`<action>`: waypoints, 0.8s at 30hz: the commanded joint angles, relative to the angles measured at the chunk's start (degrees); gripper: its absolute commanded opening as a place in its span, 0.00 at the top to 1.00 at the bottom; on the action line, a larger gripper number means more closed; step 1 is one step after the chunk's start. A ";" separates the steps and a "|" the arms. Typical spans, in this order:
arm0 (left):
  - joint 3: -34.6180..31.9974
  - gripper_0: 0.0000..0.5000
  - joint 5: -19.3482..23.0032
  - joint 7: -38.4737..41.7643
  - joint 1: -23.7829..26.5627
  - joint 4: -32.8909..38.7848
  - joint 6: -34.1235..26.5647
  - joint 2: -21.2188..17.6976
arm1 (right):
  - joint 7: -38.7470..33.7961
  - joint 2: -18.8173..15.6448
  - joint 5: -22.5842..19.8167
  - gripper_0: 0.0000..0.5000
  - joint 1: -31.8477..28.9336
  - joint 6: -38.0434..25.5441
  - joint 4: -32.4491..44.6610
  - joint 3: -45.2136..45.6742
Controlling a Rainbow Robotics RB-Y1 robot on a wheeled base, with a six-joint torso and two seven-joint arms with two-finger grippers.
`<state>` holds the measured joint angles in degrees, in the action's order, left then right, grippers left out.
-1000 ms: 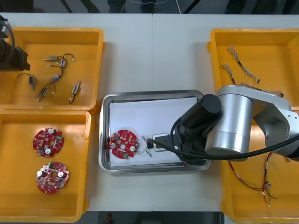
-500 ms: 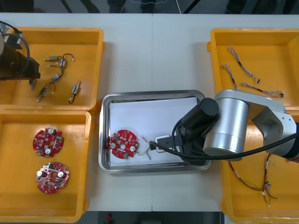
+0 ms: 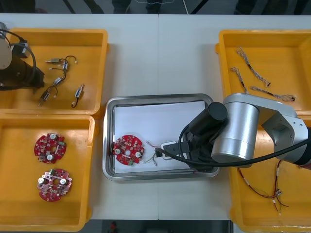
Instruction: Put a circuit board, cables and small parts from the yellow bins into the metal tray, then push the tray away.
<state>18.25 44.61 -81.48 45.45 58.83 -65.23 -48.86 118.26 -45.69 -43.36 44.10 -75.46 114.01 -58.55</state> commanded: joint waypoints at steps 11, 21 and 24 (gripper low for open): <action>0.64 0.00 0.83 -2.99 2.71 -3.10 1.77 1.40 | 1.72 -0.45 -5.07 0.00 2.04 -3.82 3.76 7.83; 0.64 1.00 2.06 -3.07 2.62 -3.10 1.77 1.40 | 1.54 3.07 -5.42 0.00 3.45 -15.16 7.54 16.53; 0.64 1.00 2.06 -3.07 2.62 -3.19 1.51 1.13 | 1.01 4.30 -5.42 0.00 3.45 -21.31 9.65 21.81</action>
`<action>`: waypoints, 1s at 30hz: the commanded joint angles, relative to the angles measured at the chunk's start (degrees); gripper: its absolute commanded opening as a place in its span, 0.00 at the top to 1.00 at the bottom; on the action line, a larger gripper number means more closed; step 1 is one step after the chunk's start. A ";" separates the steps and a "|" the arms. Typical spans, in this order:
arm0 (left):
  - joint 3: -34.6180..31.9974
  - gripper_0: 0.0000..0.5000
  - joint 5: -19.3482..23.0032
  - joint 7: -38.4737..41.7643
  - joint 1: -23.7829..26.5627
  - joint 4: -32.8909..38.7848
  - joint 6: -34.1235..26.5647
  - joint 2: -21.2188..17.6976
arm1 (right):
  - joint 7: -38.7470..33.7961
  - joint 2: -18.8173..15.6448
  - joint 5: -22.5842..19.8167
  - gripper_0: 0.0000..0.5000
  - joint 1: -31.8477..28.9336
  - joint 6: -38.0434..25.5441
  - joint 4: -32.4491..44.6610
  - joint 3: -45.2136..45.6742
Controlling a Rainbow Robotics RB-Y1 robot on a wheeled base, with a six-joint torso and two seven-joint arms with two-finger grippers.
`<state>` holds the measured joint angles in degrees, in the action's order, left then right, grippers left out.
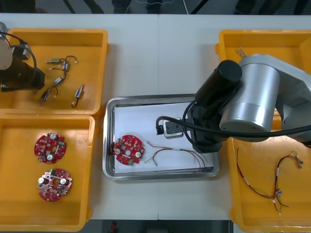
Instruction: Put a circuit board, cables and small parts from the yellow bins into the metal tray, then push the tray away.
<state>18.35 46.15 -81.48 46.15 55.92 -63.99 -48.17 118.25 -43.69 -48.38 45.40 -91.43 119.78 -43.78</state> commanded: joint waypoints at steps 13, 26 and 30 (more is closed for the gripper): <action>-6.92 1.00 0.87 -3.51 1.93 5.95 -11.06 -4.22 | -1.89 3.52 0.74 0.00 2.15 -18.57 10.39 21.10; -13.78 1.00 -0.18 1.15 1.93 22.12 -32.51 -6.76 | -8.30 3.26 2.23 0.00 1.44 -18.57 8.63 33.06; -13.69 1.00 -0.09 8.36 1.14 30.30 -37.96 -6.41 | -11.91 2.21 2.06 0.00 0.12 -18.57 7.67 36.31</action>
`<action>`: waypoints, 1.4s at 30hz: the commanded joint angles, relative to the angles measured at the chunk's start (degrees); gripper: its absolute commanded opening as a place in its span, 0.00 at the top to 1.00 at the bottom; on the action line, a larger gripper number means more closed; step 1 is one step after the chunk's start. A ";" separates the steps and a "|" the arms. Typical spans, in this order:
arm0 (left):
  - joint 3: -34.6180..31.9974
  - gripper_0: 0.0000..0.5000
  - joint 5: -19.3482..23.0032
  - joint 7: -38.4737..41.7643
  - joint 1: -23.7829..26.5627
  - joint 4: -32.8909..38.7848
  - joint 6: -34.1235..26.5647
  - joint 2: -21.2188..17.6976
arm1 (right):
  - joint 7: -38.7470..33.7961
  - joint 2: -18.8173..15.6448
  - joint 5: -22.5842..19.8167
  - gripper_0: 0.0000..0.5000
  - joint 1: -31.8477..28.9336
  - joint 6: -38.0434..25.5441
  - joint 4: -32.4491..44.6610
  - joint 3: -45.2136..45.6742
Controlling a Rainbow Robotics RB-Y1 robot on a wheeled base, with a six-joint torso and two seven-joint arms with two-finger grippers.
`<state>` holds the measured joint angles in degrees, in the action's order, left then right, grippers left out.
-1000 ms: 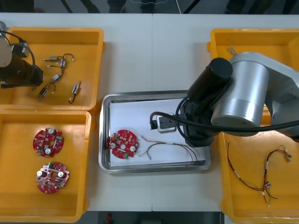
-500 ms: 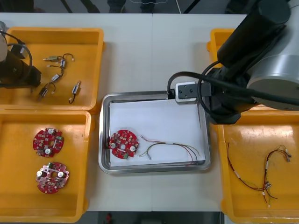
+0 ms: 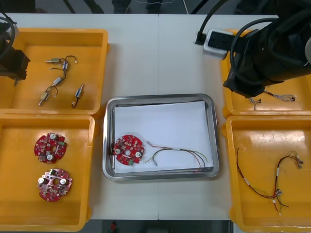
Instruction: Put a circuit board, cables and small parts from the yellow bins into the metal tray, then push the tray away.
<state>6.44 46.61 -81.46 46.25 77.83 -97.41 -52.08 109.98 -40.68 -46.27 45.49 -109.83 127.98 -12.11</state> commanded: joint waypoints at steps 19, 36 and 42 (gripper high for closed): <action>3.76 1.00 0.15 29.25 -0.64 32.65 -12.59 7.79 | -2.67 -5.29 0.39 0.00 -5.41 -0.17 -11.79 20.54; 17.56 1.00 -5.74 39.97 -0.46 38.27 -11.84 17.10 | 9.46 -10.21 1.36 0.00 -4.09 -0.17 -27.70 20.98; 22.92 1.00 -7.49 40.59 -0.55 35.81 -7.00 18.42 | 14.65 -10.21 3.12 0.00 -2.68 -0.17 -32.54 20.81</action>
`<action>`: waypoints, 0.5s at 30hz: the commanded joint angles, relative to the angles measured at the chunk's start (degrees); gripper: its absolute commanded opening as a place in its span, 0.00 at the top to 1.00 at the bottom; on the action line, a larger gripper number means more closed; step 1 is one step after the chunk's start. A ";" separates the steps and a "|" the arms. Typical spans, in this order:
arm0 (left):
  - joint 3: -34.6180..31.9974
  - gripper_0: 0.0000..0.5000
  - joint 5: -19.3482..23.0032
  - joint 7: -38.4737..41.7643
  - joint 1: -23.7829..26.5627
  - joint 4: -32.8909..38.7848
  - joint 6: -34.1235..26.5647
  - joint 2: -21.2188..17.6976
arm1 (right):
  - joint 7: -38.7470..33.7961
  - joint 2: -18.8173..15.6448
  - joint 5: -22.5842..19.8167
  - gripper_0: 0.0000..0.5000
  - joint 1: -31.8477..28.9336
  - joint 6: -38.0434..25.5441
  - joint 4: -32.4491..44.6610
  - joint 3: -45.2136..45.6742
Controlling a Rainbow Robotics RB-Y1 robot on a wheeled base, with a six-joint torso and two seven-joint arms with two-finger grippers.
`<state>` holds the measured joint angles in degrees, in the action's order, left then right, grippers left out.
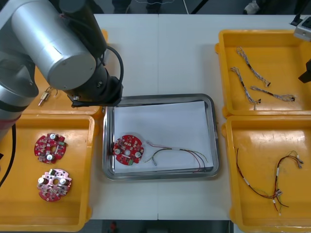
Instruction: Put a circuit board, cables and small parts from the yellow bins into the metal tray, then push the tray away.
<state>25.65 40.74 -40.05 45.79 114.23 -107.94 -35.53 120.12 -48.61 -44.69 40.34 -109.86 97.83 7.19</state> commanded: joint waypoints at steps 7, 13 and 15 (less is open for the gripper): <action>8.19 1.00 -4.17 -0.38 0.00 -4.99 10.12 4.15 | 12.94 -2.11 2.59 0.00 4.66 3.51 -10.11 1.25; 11.71 1.00 -5.23 0.06 0.09 -8.33 13.73 4.94 | 17.95 -2.11 4.44 0.00 5.98 6.68 -13.81 -1.39; 12.76 1.00 -5.58 0.15 0.00 -9.12 14.78 4.94 | 18.48 -2.11 4.35 0.00 5.98 8.17 -14.51 -2.01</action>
<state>36.22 36.24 -40.05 45.79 105.51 -94.84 -31.69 136.80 -48.61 -40.80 43.55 -103.38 83.61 6.70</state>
